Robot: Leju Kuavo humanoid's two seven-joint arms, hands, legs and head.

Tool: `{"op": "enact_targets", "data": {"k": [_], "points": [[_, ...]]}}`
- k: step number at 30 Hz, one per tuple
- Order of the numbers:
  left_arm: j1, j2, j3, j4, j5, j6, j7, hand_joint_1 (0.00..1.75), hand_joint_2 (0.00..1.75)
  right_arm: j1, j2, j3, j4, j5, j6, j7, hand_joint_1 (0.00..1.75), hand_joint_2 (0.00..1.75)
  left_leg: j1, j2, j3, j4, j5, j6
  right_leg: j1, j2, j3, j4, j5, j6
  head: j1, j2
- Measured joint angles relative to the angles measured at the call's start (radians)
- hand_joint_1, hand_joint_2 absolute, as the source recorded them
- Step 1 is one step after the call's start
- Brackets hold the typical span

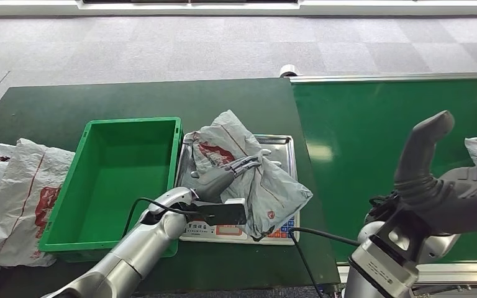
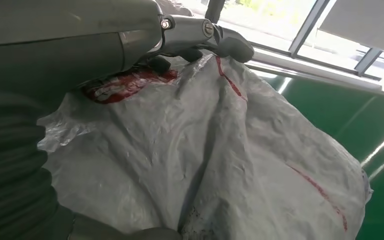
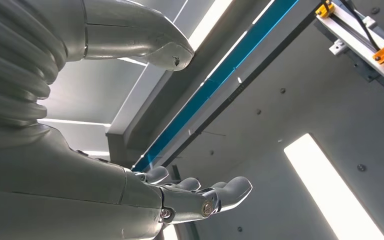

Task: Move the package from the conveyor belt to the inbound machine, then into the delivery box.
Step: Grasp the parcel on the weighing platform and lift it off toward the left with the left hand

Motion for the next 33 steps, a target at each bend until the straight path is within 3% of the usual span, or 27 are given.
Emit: {"op": "enact_targets", "data": {"k": [26, 30, 31, 33], "points": [[0.004, 0.026, -0.005, 0.007, 0.049, 0.040, -0.009, 1.75, 1.75, 0.000, 0.000, 0.000, 0.013, -0.029, 0.000, 0.000, 0.00, 1.75, 0.000, 0.000, 0.000, 0.000, 0.000, 0.000, 0.000, 0.000, 0.000, 0.000, 0.000, 0.000, 0.000, 0.000], [0.051, 0.026, 0.052, -0.081, 0.205, 0.168, -0.048, 1.75, 1.75, 0.000, -0.001, -0.001, 0.019, -0.032, 0.000, 0.000, 0.00, 1.75, 0.000, 0.000, 0.000, 0.000, 0.000, 0.000, 0.000, 0.000, 0.000, 0.000, 0.000, 0.000, 0.000, 0.000], [0.066, 0.026, 0.087, -0.115, 0.239, 0.241, -0.039, 1.75, 1.75, 0.001, -0.001, -0.002, 0.021, -0.033, 0.000, 0.000, 0.00, 1.75, 0.000, 0.001, 0.000, 0.000, 0.000, 0.000, 0.000, 0.001, -0.001, 0.000, 0.000, 0.000, 0.000, 0.000], [0.091, 0.027, 0.181, -0.188, 0.230, 0.475, 0.008, 1.75, 1.75, 0.003, -0.001, -0.009, 0.022, -0.040, 0.000, 0.000, 0.00, 1.75, 0.000, 0.002, 0.000, 0.000, 0.000, 0.000, 0.000, 0.001, -0.001, 0.000, 0.000, 0.000, 0.000, 0.000]]}}
